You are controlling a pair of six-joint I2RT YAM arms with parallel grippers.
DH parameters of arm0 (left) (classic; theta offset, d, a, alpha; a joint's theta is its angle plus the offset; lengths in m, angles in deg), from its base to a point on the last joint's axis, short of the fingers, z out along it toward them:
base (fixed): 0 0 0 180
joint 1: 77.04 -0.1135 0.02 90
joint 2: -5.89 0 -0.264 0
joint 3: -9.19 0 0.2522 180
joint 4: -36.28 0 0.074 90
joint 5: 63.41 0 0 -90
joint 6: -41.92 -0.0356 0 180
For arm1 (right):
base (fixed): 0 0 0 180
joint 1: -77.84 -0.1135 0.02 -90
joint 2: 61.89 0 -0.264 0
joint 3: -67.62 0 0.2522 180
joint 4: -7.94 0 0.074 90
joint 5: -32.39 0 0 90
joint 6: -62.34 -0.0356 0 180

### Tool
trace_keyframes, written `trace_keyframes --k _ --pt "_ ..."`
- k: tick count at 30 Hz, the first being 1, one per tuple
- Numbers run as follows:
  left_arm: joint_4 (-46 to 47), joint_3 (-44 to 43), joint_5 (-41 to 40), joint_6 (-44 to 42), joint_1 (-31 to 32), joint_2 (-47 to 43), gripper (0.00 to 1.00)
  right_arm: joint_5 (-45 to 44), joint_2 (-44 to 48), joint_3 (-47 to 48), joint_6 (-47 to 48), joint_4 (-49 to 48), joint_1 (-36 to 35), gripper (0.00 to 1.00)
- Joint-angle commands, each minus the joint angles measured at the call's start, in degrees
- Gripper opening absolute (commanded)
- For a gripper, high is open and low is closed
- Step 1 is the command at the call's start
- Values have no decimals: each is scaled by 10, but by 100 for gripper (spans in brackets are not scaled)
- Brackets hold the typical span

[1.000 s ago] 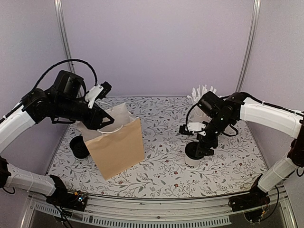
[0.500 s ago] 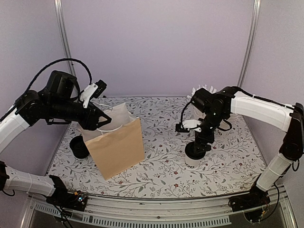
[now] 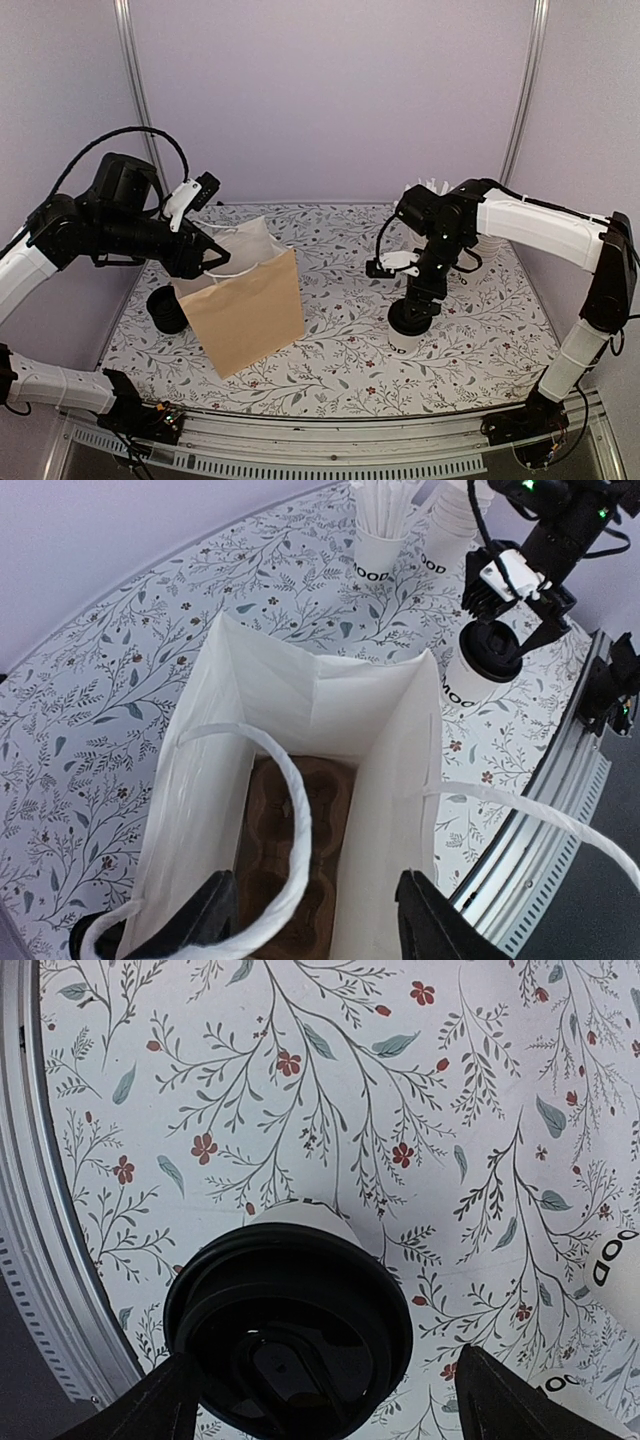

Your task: Pack the takeout coffee

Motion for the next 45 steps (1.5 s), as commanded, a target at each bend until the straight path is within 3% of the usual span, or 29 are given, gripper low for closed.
trace_keyframes --k 1,16,30,45 --pt "-3 2 -1 -1 -6 -7 57 6 7 29 -2 9 -5 91" --pt "5 5 0 -1 -6 3 58 -33 21 -34 -8 -22 -19 94" --pt "3 7 -3 -1 -6 0 58 5 31 9 -11 0 -24 94" --pt "3 5 1 1 -6 5 59 -18 22 -29 -12 -4 -24 99"
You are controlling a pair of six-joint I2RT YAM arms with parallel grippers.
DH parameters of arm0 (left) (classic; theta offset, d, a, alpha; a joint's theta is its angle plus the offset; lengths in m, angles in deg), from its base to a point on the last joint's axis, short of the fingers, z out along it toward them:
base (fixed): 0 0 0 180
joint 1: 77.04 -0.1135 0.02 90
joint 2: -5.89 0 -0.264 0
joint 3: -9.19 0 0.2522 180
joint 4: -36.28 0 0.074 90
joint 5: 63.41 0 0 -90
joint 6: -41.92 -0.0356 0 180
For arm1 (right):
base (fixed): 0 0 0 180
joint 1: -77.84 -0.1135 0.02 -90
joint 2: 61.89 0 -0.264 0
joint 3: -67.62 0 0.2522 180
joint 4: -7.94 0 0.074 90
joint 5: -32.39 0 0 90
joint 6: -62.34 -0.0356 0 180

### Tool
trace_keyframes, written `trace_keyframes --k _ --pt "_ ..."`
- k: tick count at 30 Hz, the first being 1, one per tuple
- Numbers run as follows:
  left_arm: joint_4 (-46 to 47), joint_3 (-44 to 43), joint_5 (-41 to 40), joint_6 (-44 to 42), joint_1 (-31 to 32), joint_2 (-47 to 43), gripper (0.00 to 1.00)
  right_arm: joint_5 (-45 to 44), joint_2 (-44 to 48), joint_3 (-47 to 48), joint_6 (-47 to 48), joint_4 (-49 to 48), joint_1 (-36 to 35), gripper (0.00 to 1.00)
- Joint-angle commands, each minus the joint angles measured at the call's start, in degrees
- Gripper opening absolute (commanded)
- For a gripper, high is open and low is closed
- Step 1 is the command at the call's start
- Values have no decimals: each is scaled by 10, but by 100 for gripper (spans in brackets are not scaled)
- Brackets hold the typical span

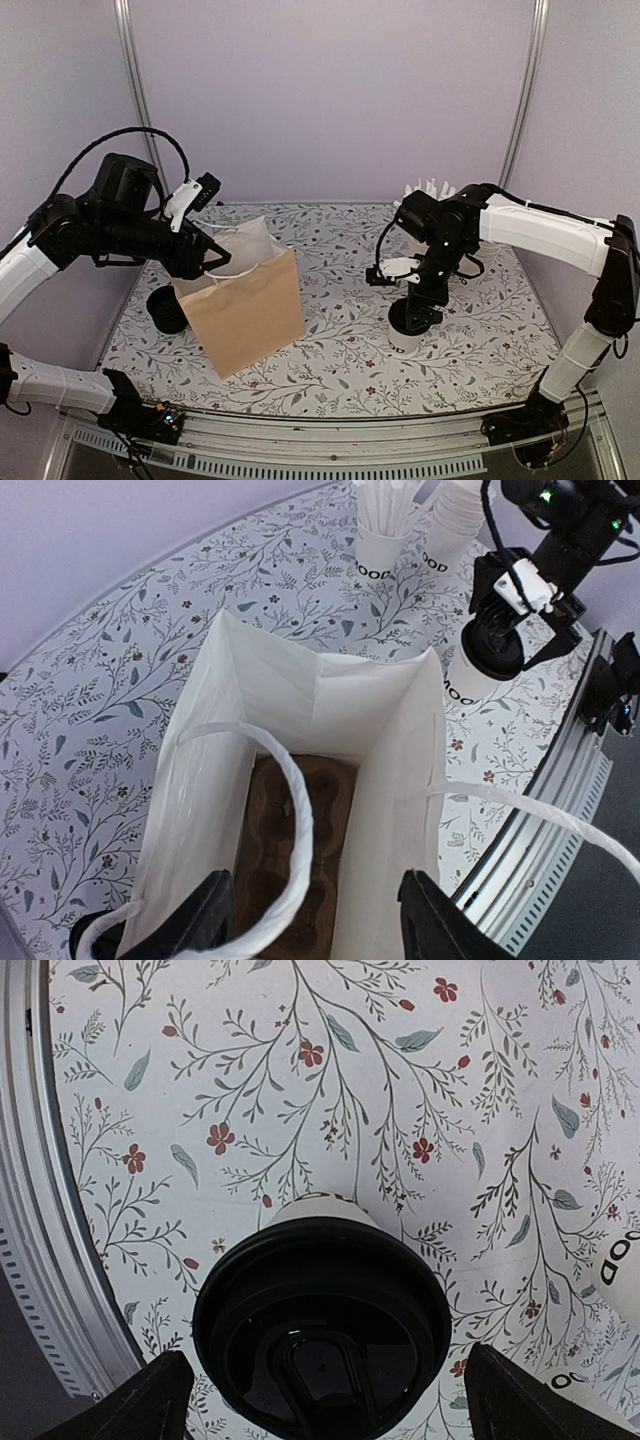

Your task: Pack the takeout coffee

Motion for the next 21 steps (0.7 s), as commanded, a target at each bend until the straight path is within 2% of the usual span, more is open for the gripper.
trace_keyframes --k 1,6,14,21 --pt "3 5 4 1 -6 2 59 -13 3 -10 -5 -3 -2 99" --pt "3 7 5 4 -6 0 59 -18 -3 -11 -8 -13 -2 99" --pt "3 10 6 3 -6 2 59 -20 -10 -14 -11 -17 -5 90" --pt "6 15 8 4 -6 3 59 -28 -11 -32 -13 -28 -10 90"
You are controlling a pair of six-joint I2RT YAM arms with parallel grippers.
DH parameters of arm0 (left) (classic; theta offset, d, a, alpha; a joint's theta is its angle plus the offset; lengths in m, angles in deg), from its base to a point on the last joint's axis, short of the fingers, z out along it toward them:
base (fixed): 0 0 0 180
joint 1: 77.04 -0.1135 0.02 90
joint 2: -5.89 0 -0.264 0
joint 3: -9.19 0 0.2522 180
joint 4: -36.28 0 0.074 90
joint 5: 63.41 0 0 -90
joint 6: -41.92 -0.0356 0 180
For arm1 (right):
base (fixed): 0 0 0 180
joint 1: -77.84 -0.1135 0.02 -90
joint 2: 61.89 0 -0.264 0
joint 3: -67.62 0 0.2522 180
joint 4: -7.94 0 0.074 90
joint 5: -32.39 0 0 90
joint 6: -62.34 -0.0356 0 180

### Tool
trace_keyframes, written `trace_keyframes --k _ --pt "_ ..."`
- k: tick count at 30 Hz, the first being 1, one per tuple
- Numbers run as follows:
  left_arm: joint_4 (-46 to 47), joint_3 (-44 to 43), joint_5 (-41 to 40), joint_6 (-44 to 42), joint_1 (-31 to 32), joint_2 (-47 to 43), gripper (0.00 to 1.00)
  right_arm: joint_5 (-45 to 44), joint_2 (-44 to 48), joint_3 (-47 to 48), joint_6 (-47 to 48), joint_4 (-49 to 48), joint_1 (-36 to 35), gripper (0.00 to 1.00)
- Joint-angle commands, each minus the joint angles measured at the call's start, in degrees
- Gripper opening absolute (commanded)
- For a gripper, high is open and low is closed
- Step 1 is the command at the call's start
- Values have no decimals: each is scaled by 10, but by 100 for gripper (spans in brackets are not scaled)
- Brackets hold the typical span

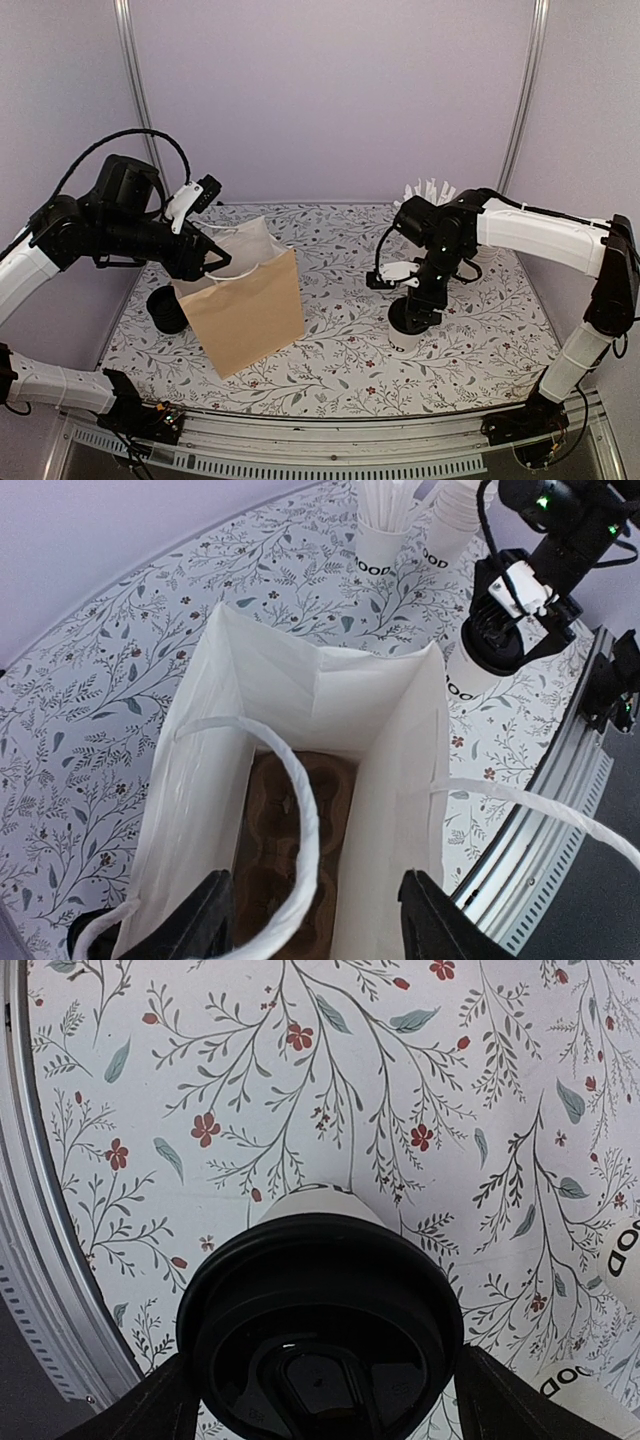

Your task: Pack the takeout coffee

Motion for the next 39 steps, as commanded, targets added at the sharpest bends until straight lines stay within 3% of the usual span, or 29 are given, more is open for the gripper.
trace_keyframes --k 1,5,9,17,22,27,33,39 --pt "6 11 7 4 -6 3 59 -8 -8 -15 -5 -14 -9 90" --pt "7 10 7 4 -6 3 59 -9 -10 -15 -7 -17 -10 89" --pt "4 1 5 5 -6 1 59 -14 -5 -8 -7 -21 -10 81" --pt "1 -103 44 32 -3 -6 60 3 43 55 11 -18 -10 68" --pt "-51 -131 -35 33 -4 -15 62 27 75 97 32 -15 -10 64" --pt "-95 -93 -136 84 -4 -23 64 51 85 158 54 14 -10 59" --pt "-91 -43 -131 85 -4 -29 65 71 77 223 58 31 -10 46" --pt "-91 -42 -135 60 -6 -31 66 82 60 300 59 51 -10 41"
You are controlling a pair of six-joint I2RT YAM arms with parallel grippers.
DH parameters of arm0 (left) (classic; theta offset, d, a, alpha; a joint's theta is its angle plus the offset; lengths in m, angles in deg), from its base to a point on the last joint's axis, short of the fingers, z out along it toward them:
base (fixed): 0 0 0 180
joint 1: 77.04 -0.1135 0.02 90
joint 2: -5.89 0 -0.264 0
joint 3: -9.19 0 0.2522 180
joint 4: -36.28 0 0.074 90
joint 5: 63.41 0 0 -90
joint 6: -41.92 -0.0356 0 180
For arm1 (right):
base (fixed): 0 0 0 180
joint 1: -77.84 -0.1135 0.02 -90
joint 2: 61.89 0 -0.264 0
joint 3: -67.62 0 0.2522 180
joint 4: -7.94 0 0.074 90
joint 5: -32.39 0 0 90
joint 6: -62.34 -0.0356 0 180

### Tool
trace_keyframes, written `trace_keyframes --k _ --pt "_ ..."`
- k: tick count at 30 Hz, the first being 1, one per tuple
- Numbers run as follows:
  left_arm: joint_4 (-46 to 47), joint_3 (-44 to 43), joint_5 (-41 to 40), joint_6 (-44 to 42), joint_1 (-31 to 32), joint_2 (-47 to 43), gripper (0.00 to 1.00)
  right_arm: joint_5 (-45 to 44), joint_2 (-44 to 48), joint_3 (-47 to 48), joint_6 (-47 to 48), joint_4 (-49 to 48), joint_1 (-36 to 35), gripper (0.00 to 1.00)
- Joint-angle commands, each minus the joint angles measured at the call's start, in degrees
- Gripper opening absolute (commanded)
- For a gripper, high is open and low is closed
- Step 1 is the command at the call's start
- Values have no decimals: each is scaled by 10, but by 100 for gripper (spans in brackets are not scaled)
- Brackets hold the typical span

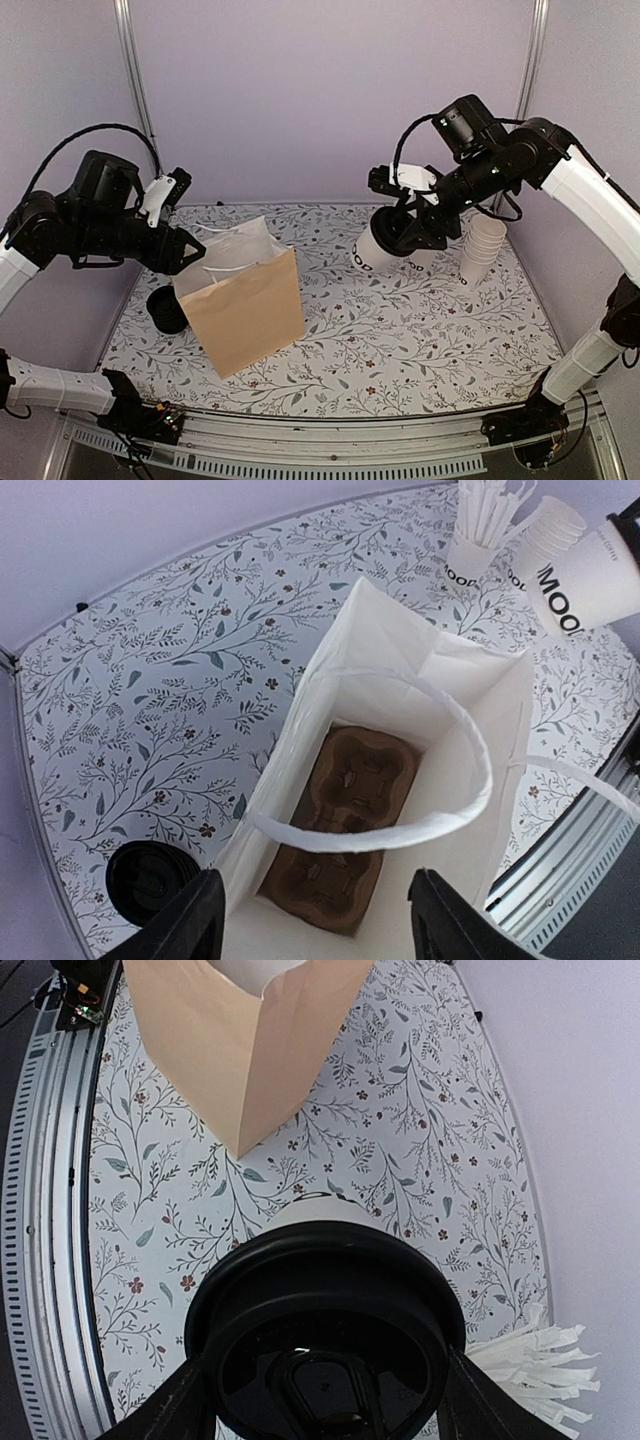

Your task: Pack the takeout coffee

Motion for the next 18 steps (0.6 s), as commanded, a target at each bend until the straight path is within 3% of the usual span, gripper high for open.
trace_keyframes --k 1,6,11,18 --pt "3 3 -15 -23 -7 -7 66 29 -15 62 5 24 -4 41" --pt "16 -2 14 -59 -39 31 62 66 -23 106 5 19 -4 38" --pt "-13 -21 61 -71 -81 82 48 96 -4 127 3 -11 -4 37" --pt "7 -23 130 -95 -91 106 25 122 19 140 -3 -60 -4 37"
